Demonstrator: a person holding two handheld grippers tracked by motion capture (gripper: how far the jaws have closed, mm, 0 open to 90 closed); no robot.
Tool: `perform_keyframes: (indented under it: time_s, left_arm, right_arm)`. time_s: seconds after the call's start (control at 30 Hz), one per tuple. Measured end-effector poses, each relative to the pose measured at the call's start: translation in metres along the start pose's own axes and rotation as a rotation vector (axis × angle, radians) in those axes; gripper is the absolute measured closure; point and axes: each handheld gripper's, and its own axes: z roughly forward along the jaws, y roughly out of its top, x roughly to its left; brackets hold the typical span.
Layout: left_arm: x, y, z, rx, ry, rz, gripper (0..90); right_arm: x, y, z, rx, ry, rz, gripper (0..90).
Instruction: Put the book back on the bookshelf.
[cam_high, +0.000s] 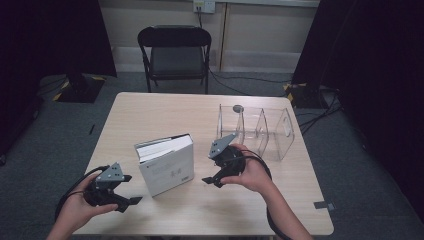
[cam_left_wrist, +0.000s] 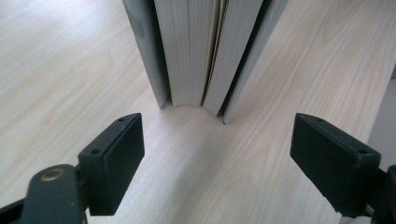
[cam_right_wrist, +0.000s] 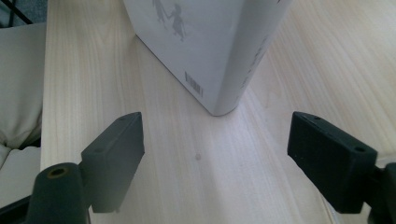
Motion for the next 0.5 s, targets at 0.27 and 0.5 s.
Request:
perform_keyframes:
  time_s: [0.27, 0.5]
  left_arm:
    - [0.001, -0.019, 0.018, 0.026, -0.018, -0.032, 16.6]
    - [0.002, -0.031, 0.029, 0.043, -0.022, -0.058, 16.6]
  right_arm:
    - [-0.004, 0.014, -0.01, 0.009, -0.004, -0.021, 18.4]
    - [-0.007, 0.023, -0.012, 0.01, 0.0, -0.03, 18.4]
